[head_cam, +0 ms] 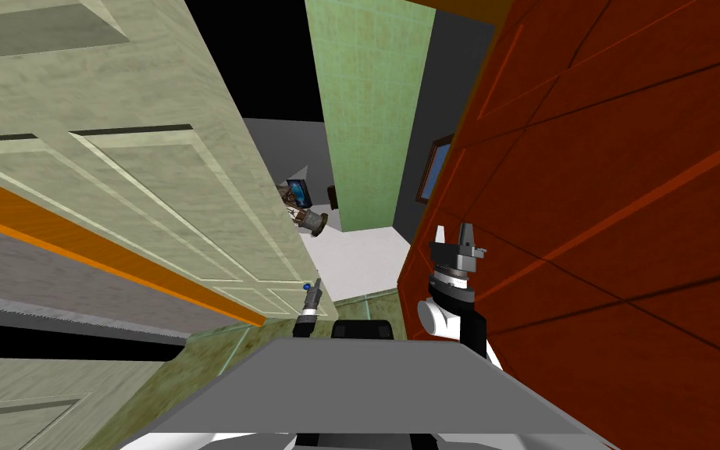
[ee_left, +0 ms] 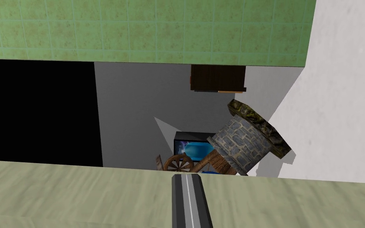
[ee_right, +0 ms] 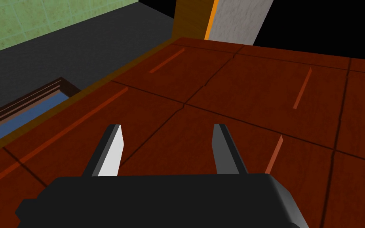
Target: Pull the door open
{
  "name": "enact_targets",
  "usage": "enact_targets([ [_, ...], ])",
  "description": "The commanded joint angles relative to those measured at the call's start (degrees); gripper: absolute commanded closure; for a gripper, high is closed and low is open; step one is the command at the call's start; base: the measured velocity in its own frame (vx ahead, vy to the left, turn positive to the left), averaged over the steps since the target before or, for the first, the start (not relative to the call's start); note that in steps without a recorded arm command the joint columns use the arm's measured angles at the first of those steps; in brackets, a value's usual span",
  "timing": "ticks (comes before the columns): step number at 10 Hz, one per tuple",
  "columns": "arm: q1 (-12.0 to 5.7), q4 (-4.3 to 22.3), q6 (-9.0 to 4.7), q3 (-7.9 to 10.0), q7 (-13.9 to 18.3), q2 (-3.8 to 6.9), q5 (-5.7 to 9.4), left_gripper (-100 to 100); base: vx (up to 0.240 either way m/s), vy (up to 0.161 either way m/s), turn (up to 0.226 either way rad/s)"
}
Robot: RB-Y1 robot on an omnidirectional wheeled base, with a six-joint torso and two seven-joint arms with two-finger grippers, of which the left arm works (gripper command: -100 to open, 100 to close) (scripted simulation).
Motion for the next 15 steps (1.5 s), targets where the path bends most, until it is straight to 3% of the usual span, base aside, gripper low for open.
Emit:
enact_targets([
  [1, 0.04, -0.4, 0.76, -0.10, 0.5, 0.50, -0.06, -100, -0.101, 0.051, -0.088],
  [9, 0.22, -2.4, 4.79, -0.61, 2.9, 3.08, -0.35, -100, -0.146, 0.032, -0.053],
  [10, 0.22, -2.4, 4.79, -0.61, 2.9, 3.08, -0.35, -100, -0.061, 0.022, 0.048],
  [13, 0.34, -3.6, 7.33, -0.93, 4.4, 4.68, -0.53, -100, -0.096, 0.025, -0.017],
  [15, 0.44, -4.8, 9.73, -1.23, 5.8, 6.17, -0.70, -100, -0.128, -0.015, 0.015],
])
